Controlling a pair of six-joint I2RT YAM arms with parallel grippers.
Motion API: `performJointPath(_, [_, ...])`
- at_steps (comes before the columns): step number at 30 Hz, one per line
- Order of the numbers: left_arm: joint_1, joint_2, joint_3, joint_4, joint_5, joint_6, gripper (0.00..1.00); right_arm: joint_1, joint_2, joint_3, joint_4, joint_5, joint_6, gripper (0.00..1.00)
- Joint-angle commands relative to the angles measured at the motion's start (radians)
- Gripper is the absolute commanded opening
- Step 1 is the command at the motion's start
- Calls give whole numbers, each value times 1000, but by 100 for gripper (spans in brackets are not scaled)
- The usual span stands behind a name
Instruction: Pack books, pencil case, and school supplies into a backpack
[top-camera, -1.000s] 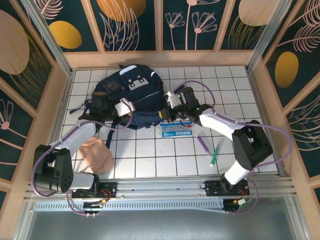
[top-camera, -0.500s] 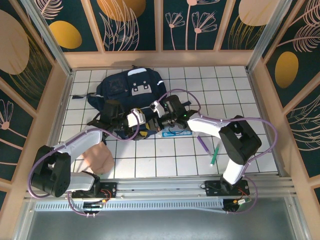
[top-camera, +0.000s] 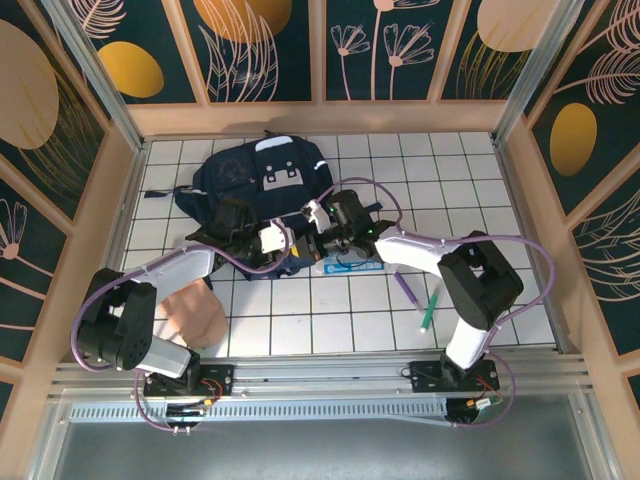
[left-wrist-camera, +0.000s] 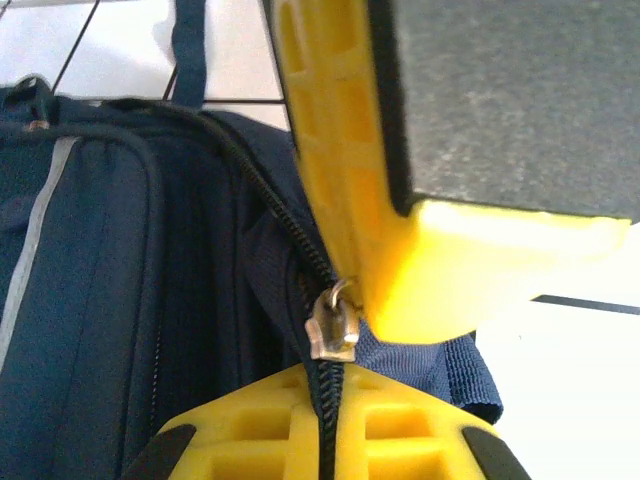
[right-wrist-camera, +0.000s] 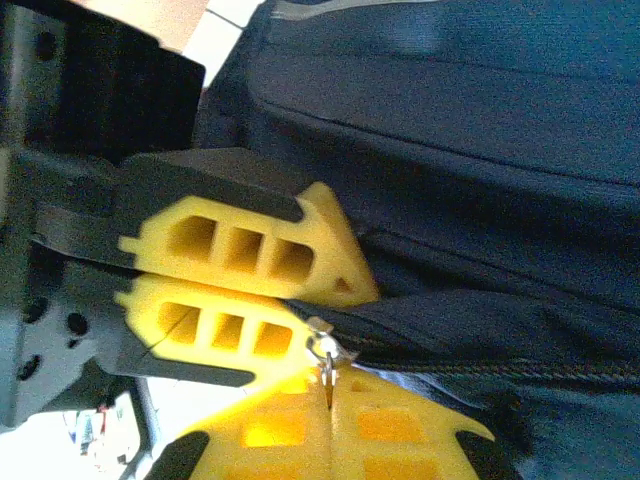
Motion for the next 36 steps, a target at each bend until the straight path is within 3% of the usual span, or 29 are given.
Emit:
performJointPath(1, [10, -38, 4, -15, -74, 46, 0, -28, -51, 30, -100, 158, -23, 0])
performJointPath(7, [12, -117, -28, -29, -72, 123, 0, -164, -99, -9, -150, 412, 13, 0])
performJointPath(12, [35, -175, -2, -88, -37, 254, 0, -255, -78, 0, -93, 414, 35, 0])
performJointPath(17, [157, -304, -60, 35, 51, 243, 0, -272, -69, 34, -115, 422, 27, 0])
performJointPath(19, [177, -323, -67, 42, 47, 244, 0, -271, -86, 21, -85, 354, 16, 0])
performJointPath(21, [177, -309, -42, -18, 93, 258, 0, -260, -111, -14, -3, 157, -19, 0])
performJointPath(23, [176, -294, -30, -56, 145, 262, 0, -236, -124, -33, 48, -28, -59, 10])
performJointPath(27, [177, -295, -66, -31, 210, 236, 0, -140, -139, -20, 41, -103, -93, 28])
performJointPath(32, [176, -270, -72, -52, 293, 211, 0, -62, -84, 44, -36, -191, -156, 34])
performJointPath(36, [176, -222, -58, -104, 364, 187, 0, -58, -38, 75, -84, -181, -201, 38])
